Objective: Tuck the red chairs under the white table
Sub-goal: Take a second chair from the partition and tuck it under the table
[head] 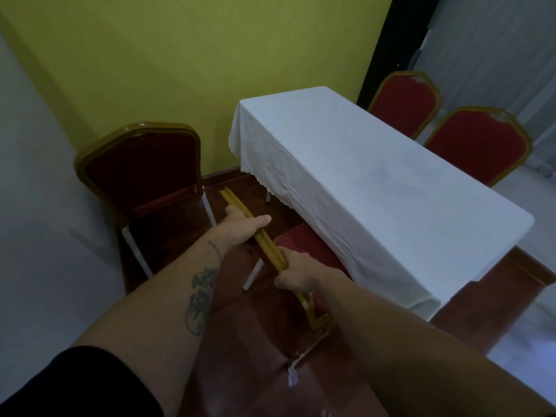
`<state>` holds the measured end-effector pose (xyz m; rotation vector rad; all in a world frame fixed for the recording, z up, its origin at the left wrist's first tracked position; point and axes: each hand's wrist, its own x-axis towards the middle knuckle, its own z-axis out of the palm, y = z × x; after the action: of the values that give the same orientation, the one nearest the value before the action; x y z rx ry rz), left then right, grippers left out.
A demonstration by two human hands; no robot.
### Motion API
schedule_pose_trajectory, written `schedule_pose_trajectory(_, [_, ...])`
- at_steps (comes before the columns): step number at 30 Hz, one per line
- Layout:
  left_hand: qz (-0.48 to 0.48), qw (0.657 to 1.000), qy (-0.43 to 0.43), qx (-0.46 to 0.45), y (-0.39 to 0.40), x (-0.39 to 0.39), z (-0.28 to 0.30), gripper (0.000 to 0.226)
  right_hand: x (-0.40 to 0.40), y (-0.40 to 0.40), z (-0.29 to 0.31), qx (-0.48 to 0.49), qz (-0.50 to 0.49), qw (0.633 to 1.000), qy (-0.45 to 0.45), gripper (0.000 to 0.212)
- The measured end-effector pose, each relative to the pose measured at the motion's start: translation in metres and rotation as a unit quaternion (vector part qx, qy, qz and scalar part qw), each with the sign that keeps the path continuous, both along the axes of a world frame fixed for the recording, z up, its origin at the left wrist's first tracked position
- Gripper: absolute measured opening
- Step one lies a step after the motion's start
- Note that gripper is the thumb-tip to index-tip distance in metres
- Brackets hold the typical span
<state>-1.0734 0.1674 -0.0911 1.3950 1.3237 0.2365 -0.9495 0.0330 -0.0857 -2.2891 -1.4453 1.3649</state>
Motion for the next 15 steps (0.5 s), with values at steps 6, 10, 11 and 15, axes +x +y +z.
schedule_pose_trajectory(6, [-0.003,1.0,-0.016,0.005,0.007,-0.037,0.021,0.054,0.0,0.026,0.013,0.018,0.038,0.999,-0.024,0.092])
schedule_pose_trajectory(10, [0.03,0.996,0.032,0.075,0.032,-0.065,0.039,0.046,-0.006,0.066,0.023,0.086,0.062,0.994,-0.04,0.092])
schedule_pose_trajectory(11, [0.037,0.993,0.049,0.1,0.041,-0.075,0.044,0.044,-0.009,0.08,0.026,0.105,0.073,0.991,-0.039,0.091])
schedule_pose_trajectory(15, [0.065,0.988,0.073,0.12,0.075,-0.104,0.055,0.043,-0.011,0.133,0.035,0.152,0.086,0.985,-0.01,0.084])
